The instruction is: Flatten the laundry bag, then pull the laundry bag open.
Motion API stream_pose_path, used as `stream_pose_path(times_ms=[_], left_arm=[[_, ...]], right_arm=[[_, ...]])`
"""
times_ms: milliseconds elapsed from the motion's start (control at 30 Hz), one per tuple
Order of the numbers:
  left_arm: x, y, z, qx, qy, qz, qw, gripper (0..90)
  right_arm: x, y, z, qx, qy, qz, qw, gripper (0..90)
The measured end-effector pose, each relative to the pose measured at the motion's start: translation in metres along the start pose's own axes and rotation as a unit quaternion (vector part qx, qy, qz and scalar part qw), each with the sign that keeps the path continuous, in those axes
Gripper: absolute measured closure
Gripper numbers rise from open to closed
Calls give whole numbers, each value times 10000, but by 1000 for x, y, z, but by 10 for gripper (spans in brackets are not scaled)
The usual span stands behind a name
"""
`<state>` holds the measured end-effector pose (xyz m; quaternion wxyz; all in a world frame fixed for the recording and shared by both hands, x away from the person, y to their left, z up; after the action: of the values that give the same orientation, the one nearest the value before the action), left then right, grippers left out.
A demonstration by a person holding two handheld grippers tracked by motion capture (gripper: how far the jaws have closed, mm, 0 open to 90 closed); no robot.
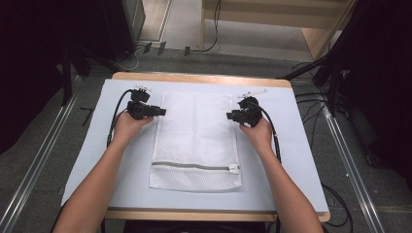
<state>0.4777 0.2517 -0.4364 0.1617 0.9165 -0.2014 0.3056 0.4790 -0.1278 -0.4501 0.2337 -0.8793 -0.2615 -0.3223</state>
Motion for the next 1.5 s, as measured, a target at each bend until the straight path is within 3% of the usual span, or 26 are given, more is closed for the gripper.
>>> stream_pose_path(times_ms=[100,167,300,500,667,800,967,1300,1500], left_arm=[[-1,4,-4,5,-50,24,10000,495],[-2,7,-7,-73,-42,-28,10000,472],[-4,16,-14,-98,-35,71,9999,447],[-6,30,-25,-269,-12,187,9995,439],[-10,38,-29,-278,-26,322,9991,436],[-14,45,-32,-350,24,318,9989,432],[-19,56,-35,-361,-40,491,9981,420],[-32,73,-42,-449,-38,593,9972,400],[-36,84,-48,-550,5,696,9961,394]], right_arm=[[-6,-6,-8,-2,68,-133,9999,594],[-10,-9,-12,29,101,-200,9997,584],[-15,-14,-19,153,137,-190,9996,584],[-22,-22,-28,237,104,-275,9993,546],[-30,-26,-36,287,98,-316,9990,533],[-35,-31,-41,338,136,-320,9988,529],[-43,-36,-46,405,141,-451,9981,521],[-55,-42,-57,466,185,-437,9978,517],[-66,-47,-63,625,250,-451,9967,540]])
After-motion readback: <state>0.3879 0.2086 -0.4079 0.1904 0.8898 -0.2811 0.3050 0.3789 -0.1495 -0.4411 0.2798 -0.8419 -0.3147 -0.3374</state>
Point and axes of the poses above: each handheld gripper's, and its own axes: z roughly forward along the jaws, x roughly out of its top, y roughly to its right, the point moved 1 cm from there along z, roughly forward along the jaws, and after that the axes turned 5 degrees about x, right-handed, at the moved point
